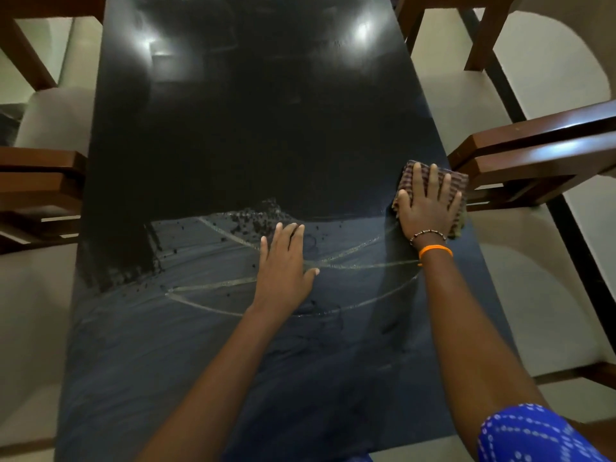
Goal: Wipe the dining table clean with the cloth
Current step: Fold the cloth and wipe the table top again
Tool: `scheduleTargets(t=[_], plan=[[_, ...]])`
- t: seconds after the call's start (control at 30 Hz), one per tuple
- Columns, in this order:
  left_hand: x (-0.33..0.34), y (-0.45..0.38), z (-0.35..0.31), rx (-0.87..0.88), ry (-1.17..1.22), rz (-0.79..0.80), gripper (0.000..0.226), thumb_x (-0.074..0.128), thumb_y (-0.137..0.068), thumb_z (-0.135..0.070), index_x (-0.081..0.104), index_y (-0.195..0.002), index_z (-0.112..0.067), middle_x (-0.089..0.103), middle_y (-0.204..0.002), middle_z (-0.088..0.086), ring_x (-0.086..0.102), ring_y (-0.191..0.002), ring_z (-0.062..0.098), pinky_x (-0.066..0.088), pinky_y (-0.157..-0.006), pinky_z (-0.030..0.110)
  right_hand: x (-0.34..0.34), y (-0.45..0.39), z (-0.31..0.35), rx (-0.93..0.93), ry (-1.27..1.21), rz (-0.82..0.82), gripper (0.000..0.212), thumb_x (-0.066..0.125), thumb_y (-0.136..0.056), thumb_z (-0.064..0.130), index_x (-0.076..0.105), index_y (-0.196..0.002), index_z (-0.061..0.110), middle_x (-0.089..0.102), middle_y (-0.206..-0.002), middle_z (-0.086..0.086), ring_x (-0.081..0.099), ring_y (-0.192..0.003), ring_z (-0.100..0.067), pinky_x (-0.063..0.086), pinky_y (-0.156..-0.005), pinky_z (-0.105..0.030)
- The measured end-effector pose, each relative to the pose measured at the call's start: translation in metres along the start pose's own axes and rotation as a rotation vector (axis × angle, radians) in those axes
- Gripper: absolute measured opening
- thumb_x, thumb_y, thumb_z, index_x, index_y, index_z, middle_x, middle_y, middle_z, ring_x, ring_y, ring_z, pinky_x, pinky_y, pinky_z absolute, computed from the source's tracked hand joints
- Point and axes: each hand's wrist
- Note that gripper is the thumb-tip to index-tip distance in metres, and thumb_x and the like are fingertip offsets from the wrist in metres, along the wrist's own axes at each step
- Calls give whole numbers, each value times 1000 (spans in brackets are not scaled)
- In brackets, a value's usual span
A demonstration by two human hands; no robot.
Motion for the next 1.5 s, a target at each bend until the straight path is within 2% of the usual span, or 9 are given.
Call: scheduleTargets(t=[0.2,0.47,0.63,0.73,0.83,0.93,1.23,1.37,1.5], plan=[[-22,21,47,-67,24,-46,78,59,-87,-29,13,-147,-13,17,-155,3,-1,-145,20,-4,-116,40,27,46,120,-244,-22,33,62,39,-92,40,14,-149,30,10,-159,-4,5,-147,-29,1,-116,-54],[-66,74,151,-391,82,-237,71,55,-88,-16,16,-146,-8,22,-153,9,7,-145,25,3,-116,45,58,113,305,-539,-58,173,65,37,-91,41,11,-149,27,7,-160,-5,2,-146,-31,-5,-114,-55],[-85,108,206,-552,83,-270,66,51,-88,-6,16,-145,-4,22,-153,14,10,-144,27,3,-115,44,73,168,403,-766,-56,273,64,36,-92,40,12,-149,27,5,-160,-5,-1,-147,-30,-6,-115,-54],[-88,121,226,-600,92,-259,65,49,-89,-3,16,-145,-2,20,-153,15,9,-144,28,3,-115,44,79,191,427,-927,10,297,60,34,-93,42,14,-149,29,6,-160,-2,1,-147,-28,-4,-116,-53],[-88,121,231,-581,126,-254,65,50,-89,-5,17,-145,-3,20,-154,14,8,-144,27,2,-116,42,79,188,408,-1012,27,256,57,32,-94,46,17,-148,33,10,-160,1,5,-147,-24,-2,-117,-50],[-86,112,225,-513,149,-238,67,50,-90,-10,14,-146,-6,17,-155,11,7,-144,25,2,-116,39,70,171,361,-918,-9,200,57,34,-92,45,19,-147,36,14,-159,5,8,-147,-21,1,-117,-46],[-74,105,213,-478,177,-241,70,51,-92,-23,10,-147,-14,12,-157,4,5,-145,20,1,-115,38,29,106,178,-271,36,76,64,27,-86,45,21,-147,31,15,-159,-1,11,-146,-26,7,-117,-50],[-74,110,225,-505,272,-285,70,50,-92,-18,8,-147,-12,11,-157,6,4,-145,21,0,-116,37,36,123,185,-69,25,58,59,35,-95,38,15,-149,28,10,-159,-4,6,-146,-29,4,-116,-56],[-80,127,243,-550,360,-316,67,47,-93,-10,8,-147,-10,12,-157,9,7,-145,23,5,-116,36,53,158,259,-222,45,90,62,39,-95,38,11,-149,29,6,-160,-4,2,-147,-29,0,-116,-56]])
Point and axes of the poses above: each hand's wrist, its own y-axis away from the middle knuckle, its own x-axis out of the palm, z = x × y
